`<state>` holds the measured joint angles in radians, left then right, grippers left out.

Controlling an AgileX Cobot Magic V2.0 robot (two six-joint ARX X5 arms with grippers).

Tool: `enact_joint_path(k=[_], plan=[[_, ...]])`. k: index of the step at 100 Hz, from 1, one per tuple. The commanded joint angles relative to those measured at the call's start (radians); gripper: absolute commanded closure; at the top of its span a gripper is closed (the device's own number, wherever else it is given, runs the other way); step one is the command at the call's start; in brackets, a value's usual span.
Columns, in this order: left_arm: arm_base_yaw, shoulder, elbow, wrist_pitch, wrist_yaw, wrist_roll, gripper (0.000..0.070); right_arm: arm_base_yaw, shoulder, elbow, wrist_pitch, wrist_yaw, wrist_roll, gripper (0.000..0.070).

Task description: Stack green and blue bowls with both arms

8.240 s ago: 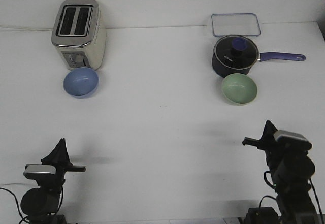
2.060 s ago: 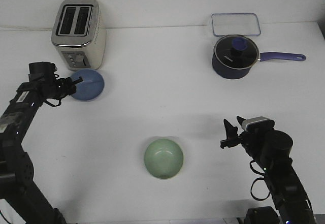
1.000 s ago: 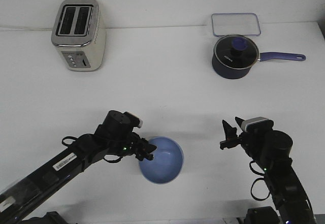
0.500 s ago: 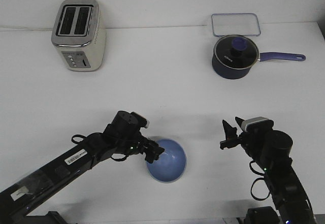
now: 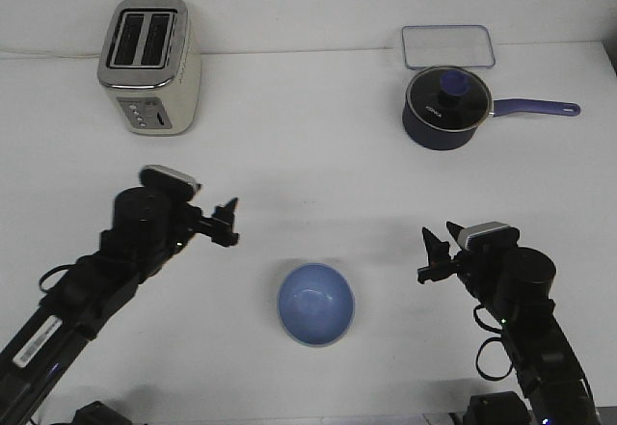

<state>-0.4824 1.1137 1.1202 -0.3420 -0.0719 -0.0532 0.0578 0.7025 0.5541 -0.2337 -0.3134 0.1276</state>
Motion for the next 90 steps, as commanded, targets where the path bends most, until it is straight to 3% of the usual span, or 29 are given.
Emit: enact_joint_path(k=[1, 7, 13, 21, 29, 42, 50, 61, 90], plan=[[0.055, -0.029, 0.011, 0.002, -0.031, 0.06, 0.0298, 0.001, -0.002, 0.001, 0.01, 0.0, 0.005, 0.0372], [0.119, -0.073, 0.002, 0.004, -0.031, 0.082, 0.0479, 0.001, -0.014, 0.001, 0.01, 0.002, 0.005, 0.0398], [0.177, -0.122, -0.026, 0.011, -0.031, 0.096, 0.07, 0.001, -0.037, 0.001, 0.004, 0.014, 0.002, 0.0529], [0.247, -0.202, -0.093, 0.045, -0.031, 0.095, 0.0688, 0.001, -0.083, -0.002, -0.021, 0.053, -0.007, 0.07], [0.3, -0.3, -0.2, 0.127, -0.03, 0.109, 0.0688, 0.001, -0.154, -0.021, -0.016, 0.094, -0.021, 0.07], [0.366, -0.525, -0.484, 0.404, -0.012, 0.124, 0.0688, 0.001, -0.311, -0.084, 0.044, 0.145, -0.033, 0.07], [0.391, -0.635, -0.631, 0.508, -0.009, 0.112, 0.0688, 0.001, -0.402, -0.129, 0.086, 0.176, -0.036, 0.07], [0.407, -0.724, -0.732, 0.511, -0.01, 0.112, 0.0688, 0.001, -0.465, -0.163, 0.107, 0.203, -0.027, 0.07], [0.409, -0.776, -0.74, 0.475, -0.01, 0.087, 0.0685, 0.001, -0.473, -0.163, 0.121, 0.225, -0.02, 0.07]])
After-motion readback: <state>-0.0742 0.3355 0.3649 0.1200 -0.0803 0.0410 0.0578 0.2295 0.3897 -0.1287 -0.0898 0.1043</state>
